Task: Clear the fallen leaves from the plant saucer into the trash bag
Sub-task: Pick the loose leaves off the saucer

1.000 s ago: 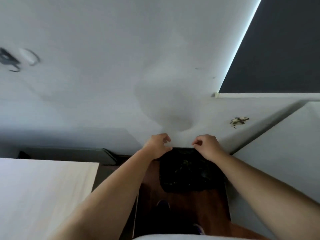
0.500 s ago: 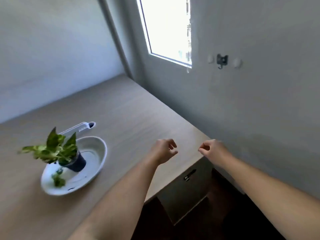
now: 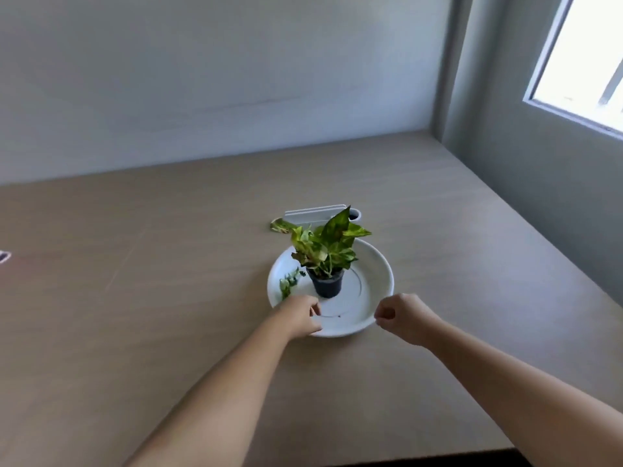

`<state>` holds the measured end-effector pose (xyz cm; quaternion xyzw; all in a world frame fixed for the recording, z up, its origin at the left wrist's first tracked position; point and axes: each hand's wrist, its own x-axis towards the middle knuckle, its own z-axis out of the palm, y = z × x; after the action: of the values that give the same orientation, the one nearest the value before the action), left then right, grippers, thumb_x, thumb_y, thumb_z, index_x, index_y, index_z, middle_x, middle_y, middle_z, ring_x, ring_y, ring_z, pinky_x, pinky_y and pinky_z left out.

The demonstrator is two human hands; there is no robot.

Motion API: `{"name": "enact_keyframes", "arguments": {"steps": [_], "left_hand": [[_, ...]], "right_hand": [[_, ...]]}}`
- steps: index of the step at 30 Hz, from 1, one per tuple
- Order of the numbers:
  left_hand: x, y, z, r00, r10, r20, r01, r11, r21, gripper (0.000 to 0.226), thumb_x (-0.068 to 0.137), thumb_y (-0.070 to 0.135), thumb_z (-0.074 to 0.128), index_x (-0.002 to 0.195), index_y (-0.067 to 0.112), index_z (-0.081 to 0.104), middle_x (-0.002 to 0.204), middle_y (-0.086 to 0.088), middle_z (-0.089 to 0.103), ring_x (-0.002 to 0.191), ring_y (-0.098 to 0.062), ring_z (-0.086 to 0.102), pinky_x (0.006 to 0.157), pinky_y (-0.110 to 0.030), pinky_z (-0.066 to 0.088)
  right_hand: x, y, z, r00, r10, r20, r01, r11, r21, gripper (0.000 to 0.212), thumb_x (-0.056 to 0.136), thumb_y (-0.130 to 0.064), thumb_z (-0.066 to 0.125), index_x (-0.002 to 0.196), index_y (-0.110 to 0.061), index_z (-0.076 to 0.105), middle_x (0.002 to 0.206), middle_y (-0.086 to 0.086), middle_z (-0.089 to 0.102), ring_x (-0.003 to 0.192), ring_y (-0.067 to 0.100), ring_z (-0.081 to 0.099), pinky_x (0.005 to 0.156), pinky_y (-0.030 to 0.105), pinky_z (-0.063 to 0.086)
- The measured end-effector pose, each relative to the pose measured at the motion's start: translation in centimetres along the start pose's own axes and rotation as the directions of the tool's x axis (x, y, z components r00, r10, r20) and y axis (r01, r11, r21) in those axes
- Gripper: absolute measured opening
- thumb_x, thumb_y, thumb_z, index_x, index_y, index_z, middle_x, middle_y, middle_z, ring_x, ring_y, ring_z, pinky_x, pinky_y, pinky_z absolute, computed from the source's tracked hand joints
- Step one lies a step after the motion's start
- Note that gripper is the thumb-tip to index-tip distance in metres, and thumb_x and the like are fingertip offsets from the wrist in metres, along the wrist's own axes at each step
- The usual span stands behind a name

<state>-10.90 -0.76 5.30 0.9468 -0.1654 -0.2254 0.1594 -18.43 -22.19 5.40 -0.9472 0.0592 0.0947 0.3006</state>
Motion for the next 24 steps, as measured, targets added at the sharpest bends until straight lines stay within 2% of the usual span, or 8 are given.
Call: {"name": "enact_keyframes", "arguments": {"steps": [4, 10, 11, 13, 15, 17, 20, 24], "left_hand": [[0.7, -5.9, -1.3, 0.999, -0.035, 0.000, 0.035, 0.998, 0.043, 0.038, 0.079, 0.022, 0.073, 0.115, 0.013, 0.063, 0.123, -0.004, 0.060, 0.113, -0.021, 0.057, 0.084, -0.022, 0.040], [2.3, -8.2, -0.8, 1.000, 0.022, -0.007, -0.022, 1.000, 0.002, 0.039, 0.078, 0.025, 0.076, 0.114, 0.014, 0.068, 0.121, -0.002, 0.066, 0.113, -0.016, 0.060, 0.085, -0.016, 0.036], [2.6, -8.4, -0.7, 1.000, 0.024, -0.009, -0.024, 1.000, -0.008, 0.038, 0.078, 0.025, 0.077, 0.113, 0.014, 0.069, 0.120, -0.002, 0.067, 0.112, -0.016, 0.060, 0.086, -0.017, 0.037], [2.9, -8.5, -0.7, 1.000, 0.027, -0.007, -0.027, 1.000, -0.009, 0.037, 0.076, 0.025, 0.078, 0.111, 0.015, 0.070, 0.118, -0.001, 0.069, 0.111, -0.016, 0.061, 0.084, -0.016, 0.037], [3.3, -8.7, -0.8, 0.999, 0.037, -0.001, -0.037, 0.999, -0.001, 0.037, 0.073, 0.027, 0.080, 0.107, 0.016, 0.072, 0.115, 0.000, 0.070, 0.109, -0.014, 0.062, 0.084, -0.015, 0.038], [3.5, -8.6, -0.8, 0.999, 0.052, 0.010, -0.052, 0.999, 0.013, 0.036, 0.070, 0.029, 0.082, 0.102, 0.017, 0.073, 0.110, 0.001, 0.072, 0.103, -0.013, 0.064, 0.085, -0.017, 0.042], [3.5, -7.6, -0.3, 0.995, 0.090, 0.036, -0.092, 0.994, 0.060, 0.035, 0.069, 0.036, 0.082, 0.097, 0.017, 0.073, 0.103, 0.002, 0.072, 0.097, -0.013, 0.065, 0.084, -0.021, 0.047], [3.5, -4.9, 1.9, 0.987, 0.158, 0.035, -0.162, 0.976, 0.143, 0.033, 0.072, 0.049, 0.074, 0.092, 0.023, 0.070, 0.097, 0.004, 0.072, 0.094, -0.018, 0.065, 0.080, -0.029, 0.053]], "right_hand": [[4.3, -2.9, 3.6, 0.995, -0.038, 0.095, 0.045, 0.997, -0.066, 0.022, 0.084, -0.010, 0.054, 0.096, -0.013, 0.073, 0.098, 0.002, 0.073, 0.088, 0.020, 0.065, 0.077, 0.029, 0.053], [7.9, -2.9, 5.6, 0.994, -0.002, 0.109, 0.023, 0.981, -0.194, 0.026, 0.088, -0.014, 0.051, 0.103, -0.015, 0.072, 0.110, 0.001, 0.070, 0.102, 0.022, 0.062, 0.088, 0.031, 0.051], [8.0, -2.8, 5.9, 0.990, -0.001, 0.139, 0.031, 0.977, -0.212, 0.026, 0.087, -0.014, 0.051, 0.102, -0.016, 0.072, 0.109, 0.001, 0.069, 0.103, 0.022, 0.061, 0.088, 0.031, 0.051], [8.2, -2.3, 6.5, 0.983, -0.011, 0.186, 0.055, 0.971, -0.234, 0.026, 0.084, -0.012, 0.049, 0.083, -0.020, 0.073, 0.093, 0.000, 0.068, 0.097, 0.025, 0.061, 0.076, 0.029, 0.050], [8.4, -1.9, 7.0, 0.981, -0.033, 0.192, 0.080, 0.967, -0.241, 0.025, 0.082, -0.012, 0.046, 0.072, -0.015, 0.069, 0.084, 0.002, 0.065, 0.088, 0.026, 0.061, 0.070, 0.033, 0.050], [8.4, -1.4, 7.3, 0.981, -0.067, 0.184, 0.111, 0.964, -0.240, 0.024, 0.080, -0.013, 0.044, 0.081, -0.008, 0.068, 0.091, 0.007, 0.065, 0.085, 0.026, 0.061, 0.076, 0.039, 0.052], [8.6, -1.0, 7.3, 0.968, -0.116, 0.220, 0.173, 0.950, -0.259, 0.028, 0.081, -0.015, 0.042, 0.089, -0.004, 0.067, 0.095, 0.007, 0.063, 0.086, 0.025, 0.061, 0.079, 0.040, 0.052], [8.8, -1.3, 6.9, 0.956, -0.143, 0.258, 0.206, 0.950, -0.236, 0.029, 0.082, -0.015, 0.044, 0.090, -0.013, 0.072, 0.098, 0.002, 0.061, 0.089, 0.021, 0.061, 0.081, 0.034, 0.052]]}}
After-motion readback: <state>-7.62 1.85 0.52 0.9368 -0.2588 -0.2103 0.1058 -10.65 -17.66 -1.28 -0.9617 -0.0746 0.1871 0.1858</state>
